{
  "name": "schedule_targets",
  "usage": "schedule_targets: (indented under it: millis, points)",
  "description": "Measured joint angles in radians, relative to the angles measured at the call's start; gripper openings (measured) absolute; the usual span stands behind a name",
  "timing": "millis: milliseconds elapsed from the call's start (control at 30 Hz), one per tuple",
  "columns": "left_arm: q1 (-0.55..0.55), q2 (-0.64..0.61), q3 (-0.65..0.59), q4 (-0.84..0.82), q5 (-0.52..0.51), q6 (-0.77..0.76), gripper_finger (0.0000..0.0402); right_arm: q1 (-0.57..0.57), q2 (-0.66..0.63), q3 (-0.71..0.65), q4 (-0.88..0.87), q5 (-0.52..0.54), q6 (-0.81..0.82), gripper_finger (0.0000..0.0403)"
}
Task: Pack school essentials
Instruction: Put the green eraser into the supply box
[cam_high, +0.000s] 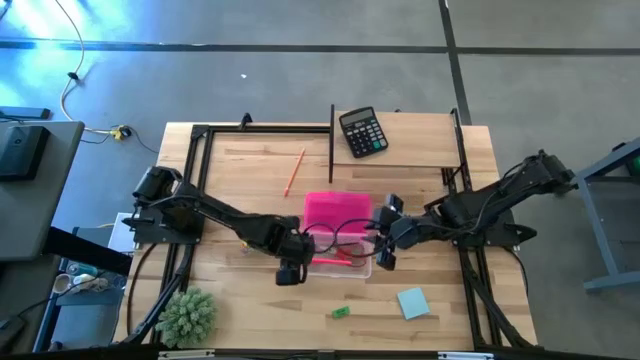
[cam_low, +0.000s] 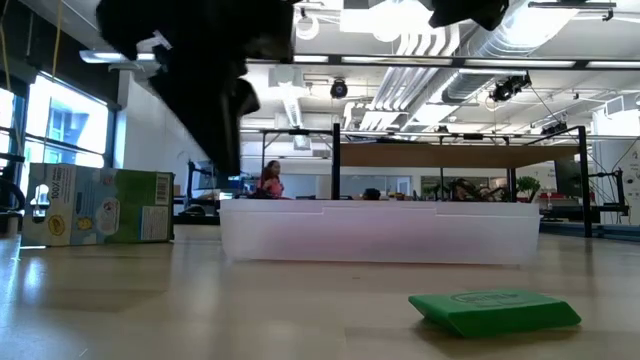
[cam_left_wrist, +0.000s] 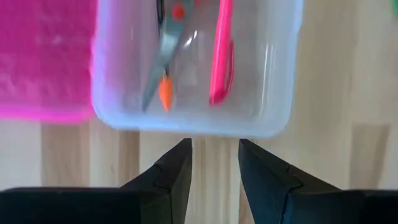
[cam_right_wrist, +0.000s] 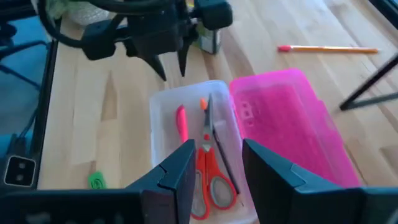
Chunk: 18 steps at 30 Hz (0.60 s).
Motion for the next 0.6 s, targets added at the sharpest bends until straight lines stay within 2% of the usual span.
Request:
schedule_targets:
  millis: [200, 367, 600]
  points:
    - [-0.046, -0.036, -0.074, 0.02, -0.006, -0.097, 0.0119, 0.019, 0.061, 0.0, 0.094, -0.018, -0.082, 0.0124]
    - [-0.075, -0.061, -0.106, 0.01, -0.021, -0.169, 0.0119, 0.019, 0.102, 0.0, 0.204, -0.119, -0.12, 0.0124]
    - [-0.109, -0.072, -0.105, 0.001, -0.017, -0.192, 0.0119, 0.013, 0.135, 0.004, 0.286, -0.173, -0.129, 0.0124]
